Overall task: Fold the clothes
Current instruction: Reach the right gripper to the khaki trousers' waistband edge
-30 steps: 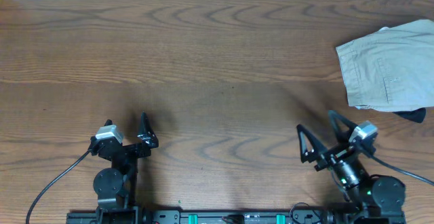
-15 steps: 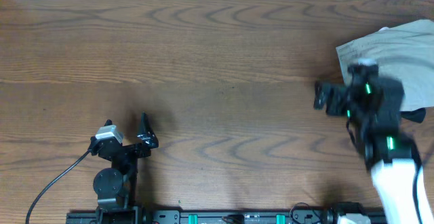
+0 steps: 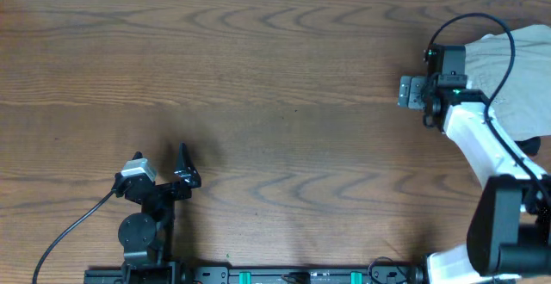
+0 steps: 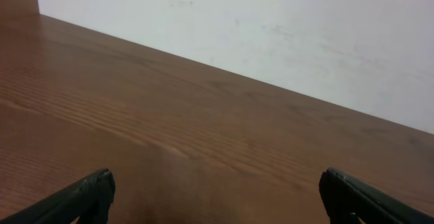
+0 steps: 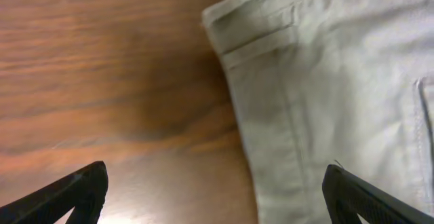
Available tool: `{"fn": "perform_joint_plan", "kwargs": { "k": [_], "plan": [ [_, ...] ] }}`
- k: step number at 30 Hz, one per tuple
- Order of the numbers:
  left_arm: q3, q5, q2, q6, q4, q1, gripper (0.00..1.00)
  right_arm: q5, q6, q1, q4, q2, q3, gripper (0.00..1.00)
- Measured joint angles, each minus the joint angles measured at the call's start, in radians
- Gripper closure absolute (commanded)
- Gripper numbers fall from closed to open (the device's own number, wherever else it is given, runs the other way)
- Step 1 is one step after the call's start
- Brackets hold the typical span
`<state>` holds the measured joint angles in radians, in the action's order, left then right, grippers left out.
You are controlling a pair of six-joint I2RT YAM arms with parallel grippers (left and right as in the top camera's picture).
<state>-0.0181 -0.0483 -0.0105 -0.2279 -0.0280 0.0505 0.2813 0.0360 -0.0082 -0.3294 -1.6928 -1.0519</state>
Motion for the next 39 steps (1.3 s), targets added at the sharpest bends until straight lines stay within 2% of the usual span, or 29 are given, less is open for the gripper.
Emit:
{"fn": "perform_joint_plan", "kwargs": {
  "k": [9, 17, 21, 24, 30, 36, 37, 39],
  "plan": [
    [0.000, 0.000, 0.000, 0.000, 0.000, 0.000, 0.02, 0.187, -0.228, -0.001, 0.104, -0.135, -0.008, 0.01],
    [0.000, 0.000, 0.000, 0.000, 0.000, 0.000, 0.02, 0.296, -0.295, 0.001, 0.152, -0.235, -0.016, 0.02],
    [0.000, 0.000, 0.000, 0.000, 0.000, 0.000, 0.02, 0.355, -0.308, 0.002, 0.174, -0.263, -0.024, 0.15],
    [0.000, 0.000, 0.000, 0.000, 0.000, 0.000, 0.02, 0.381, -0.318, 0.002, 0.175, -0.277, -0.027, 0.31],
    [0.000, 0.000, 0.000, 0.000, 0.000, 0.000, 0.02, 0.398, -0.321, 0.002, 0.174, -0.296, -0.027, 0.51],
    [0.000, 0.000, 0.000, 0.000, 0.000, 0.000, 0.02, 0.420, -0.321, 0.002, 0.171, -0.297, -0.026, 0.95],
    [0.000, 0.000, 0.000, 0.000, 0.000, 0.000, 0.02, 0.431, -0.320, 0.002, 0.172, -0.297, -0.026, 0.99],
    [0.000, 0.000, 0.000, 0.000, 0.000, 0.000, 0.02, 0.461, -0.311, 0.002, 0.177, -0.297, -0.026, 0.99]
  ]
}}
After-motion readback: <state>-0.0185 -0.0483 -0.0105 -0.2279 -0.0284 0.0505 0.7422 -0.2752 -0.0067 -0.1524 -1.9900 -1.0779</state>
